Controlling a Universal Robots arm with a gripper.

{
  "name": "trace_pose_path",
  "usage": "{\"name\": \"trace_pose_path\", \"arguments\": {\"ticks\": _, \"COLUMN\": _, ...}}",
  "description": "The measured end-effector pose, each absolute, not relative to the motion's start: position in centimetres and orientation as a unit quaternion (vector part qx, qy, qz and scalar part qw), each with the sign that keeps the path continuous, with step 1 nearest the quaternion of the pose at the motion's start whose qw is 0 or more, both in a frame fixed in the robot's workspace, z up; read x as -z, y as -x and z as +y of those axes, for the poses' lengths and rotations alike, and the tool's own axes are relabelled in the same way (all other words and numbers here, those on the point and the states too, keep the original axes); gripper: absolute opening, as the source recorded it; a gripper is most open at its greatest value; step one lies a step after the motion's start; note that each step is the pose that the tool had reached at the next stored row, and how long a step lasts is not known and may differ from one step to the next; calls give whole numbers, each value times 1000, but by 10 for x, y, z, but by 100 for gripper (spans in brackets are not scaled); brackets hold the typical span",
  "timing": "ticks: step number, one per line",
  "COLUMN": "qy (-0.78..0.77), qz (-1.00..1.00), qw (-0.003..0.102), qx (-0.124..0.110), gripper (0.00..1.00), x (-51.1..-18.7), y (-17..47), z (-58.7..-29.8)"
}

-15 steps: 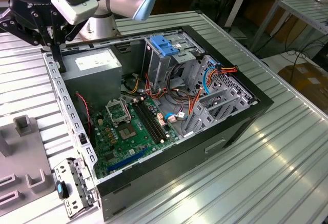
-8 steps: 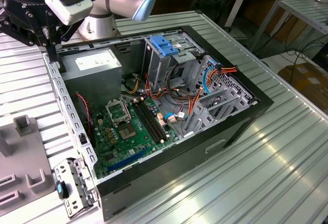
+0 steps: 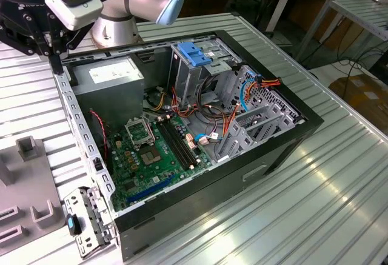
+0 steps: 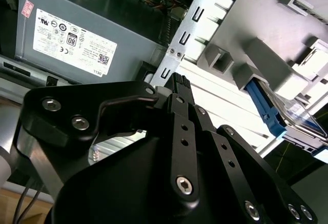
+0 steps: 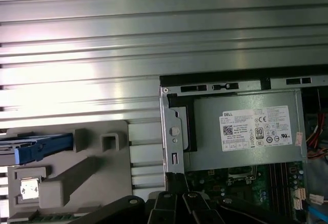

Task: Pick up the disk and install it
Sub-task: 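Reach for the disk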

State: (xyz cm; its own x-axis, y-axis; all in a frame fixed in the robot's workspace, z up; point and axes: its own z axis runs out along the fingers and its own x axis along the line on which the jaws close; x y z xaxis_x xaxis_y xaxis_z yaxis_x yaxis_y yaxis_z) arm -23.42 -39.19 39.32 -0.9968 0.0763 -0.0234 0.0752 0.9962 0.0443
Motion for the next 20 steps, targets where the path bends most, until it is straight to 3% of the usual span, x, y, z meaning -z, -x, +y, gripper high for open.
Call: {"name": "trace_pose_path", "arguments": {"ticks": 20, "qy": -38, "qz": 999, "qw": 13, "qx": -22, "gripper": 11, "x": -393, "y": 254, "z": -390}}
